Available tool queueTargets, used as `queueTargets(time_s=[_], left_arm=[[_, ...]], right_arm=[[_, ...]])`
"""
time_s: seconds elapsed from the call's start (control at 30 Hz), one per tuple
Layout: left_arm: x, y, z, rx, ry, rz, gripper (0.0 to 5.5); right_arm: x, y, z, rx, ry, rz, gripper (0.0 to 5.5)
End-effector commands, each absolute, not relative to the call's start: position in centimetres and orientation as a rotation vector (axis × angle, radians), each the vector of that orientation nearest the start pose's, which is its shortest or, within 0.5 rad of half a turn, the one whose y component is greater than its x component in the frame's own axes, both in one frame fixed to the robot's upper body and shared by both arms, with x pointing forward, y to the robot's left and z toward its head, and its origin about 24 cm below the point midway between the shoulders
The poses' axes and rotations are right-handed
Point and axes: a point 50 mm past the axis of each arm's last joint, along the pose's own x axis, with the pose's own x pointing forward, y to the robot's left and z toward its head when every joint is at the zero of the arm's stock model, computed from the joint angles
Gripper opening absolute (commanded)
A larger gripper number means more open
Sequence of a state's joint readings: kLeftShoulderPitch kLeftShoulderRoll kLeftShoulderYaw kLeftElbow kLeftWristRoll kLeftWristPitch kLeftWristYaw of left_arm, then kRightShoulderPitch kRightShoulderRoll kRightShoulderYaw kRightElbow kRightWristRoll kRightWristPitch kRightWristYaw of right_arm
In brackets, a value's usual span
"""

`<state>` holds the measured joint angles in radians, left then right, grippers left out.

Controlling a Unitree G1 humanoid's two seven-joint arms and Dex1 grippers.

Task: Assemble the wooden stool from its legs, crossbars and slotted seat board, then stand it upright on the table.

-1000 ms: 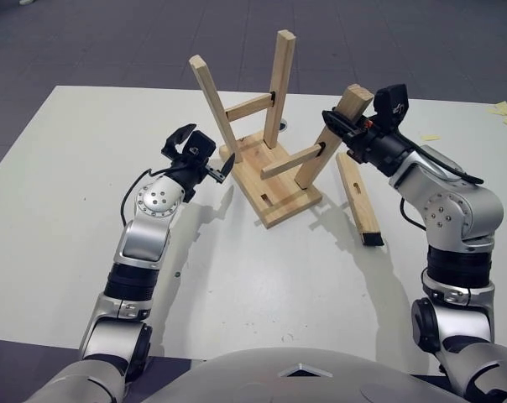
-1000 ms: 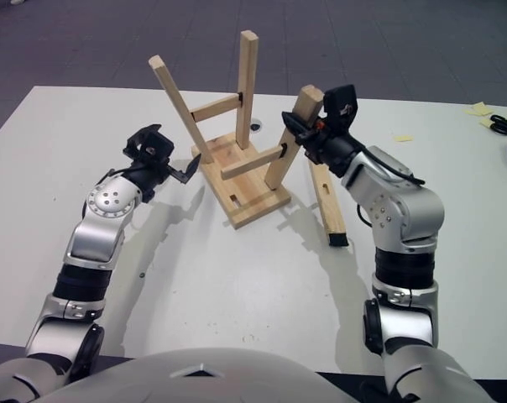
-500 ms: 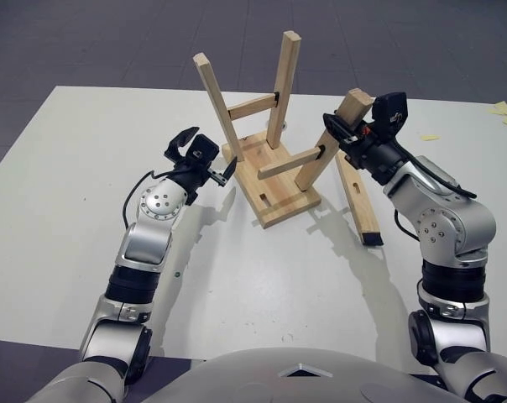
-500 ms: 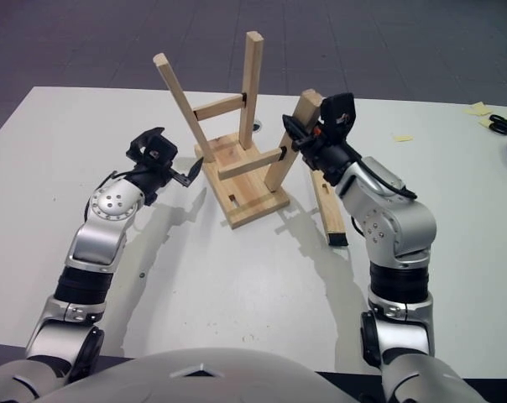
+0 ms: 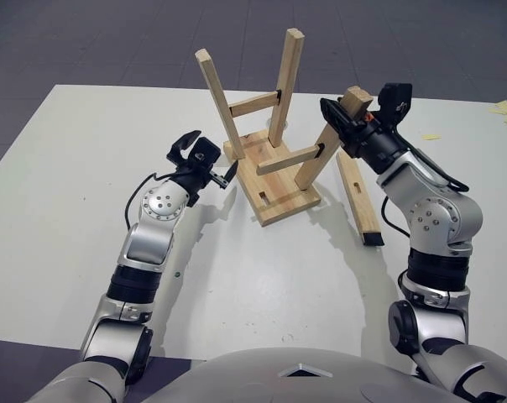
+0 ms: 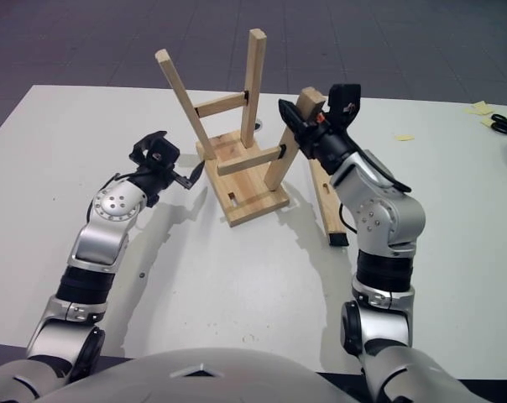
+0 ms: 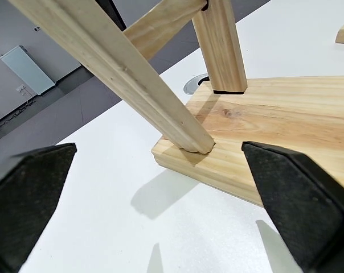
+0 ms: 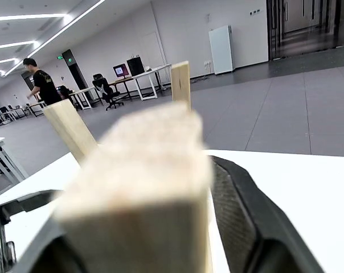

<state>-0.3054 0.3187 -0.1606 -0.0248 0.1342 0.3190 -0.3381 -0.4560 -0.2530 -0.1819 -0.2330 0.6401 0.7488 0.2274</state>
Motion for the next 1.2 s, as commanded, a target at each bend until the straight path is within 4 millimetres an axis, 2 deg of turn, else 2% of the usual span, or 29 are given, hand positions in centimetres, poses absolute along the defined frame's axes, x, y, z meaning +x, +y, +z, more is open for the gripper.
queueTargets(time_s=[0.03, 0.17, 0.3, 0.37, 0.4, 0.5, 0.6, 0.7, 0.77, 0.93, 1.2], left_arm=[[30.4, 14.4, 9.5, 0.482, 0.073, -0.434, 5.40], [30.3, 14.6, 9.6, 0.481, 0.074, -0.432, 5.40], [30.5, 15.6, 9.6, 0.495, 0.096, -0.399, 5.40], [30.3, 15.8, 9.8, 0.491, 0.088, -0.387, 5.40], [30.3, 16.0, 9.8, 0.486, 0.085, -0.377, 5.40], [30.0, 16.5, 10.1, 0.465, 0.076, -0.331, 5.40], [29.8, 16.8, 10.2, 0.457, 0.075, -0.312, 5.40], [29.6, 17.1, 10.2, 0.458, 0.079, -0.296, 5.40], [29.6, 17.2, 10.1, 0.462, 0.084, -0.295, 5.40], [29.7, 17.0, 10.0, 0.476, 0.088, -0.308, 5.40], [29.6, 16.4, 9.7, 0.481, 0.092, -0.321, 5.40]], right_arm=[[30.9, -15.5, 19.3, 0.395, -0.075, 0.525, 3.12], [30.8, -15.9, 23.7, 0.548, -0.211, 0.611, 3.74], [30.5, -18.1, 29.8, 0.713, -0.407, 0.603, 4.36], [30.3, -19.9, 31.1, 0.744, -0.446, 0.556, 4.65], [30.4, -20.8, 30.8, 0.728, -0.437, 0.521, 4.84], [30.9, -22.7, 27.9, 0.651, -0.323, 0.411, 5.26], [30.7, -24.1, 23.2, 0.547, -0.174, 0.306, 5.35], [29.5, -25.6, 18.2, 0.462, -0.008, 0.205, 5.35], [28.2, -25.9, 15.7, 0.409, 0.081, 0.200, 5.35], [25.9, -24.9, 11.8, 0.296, 0.263, 0.258, 5.35], [24.6, -23.7, 8.4, 0.062, 0.488, 0.278, 5.35]])
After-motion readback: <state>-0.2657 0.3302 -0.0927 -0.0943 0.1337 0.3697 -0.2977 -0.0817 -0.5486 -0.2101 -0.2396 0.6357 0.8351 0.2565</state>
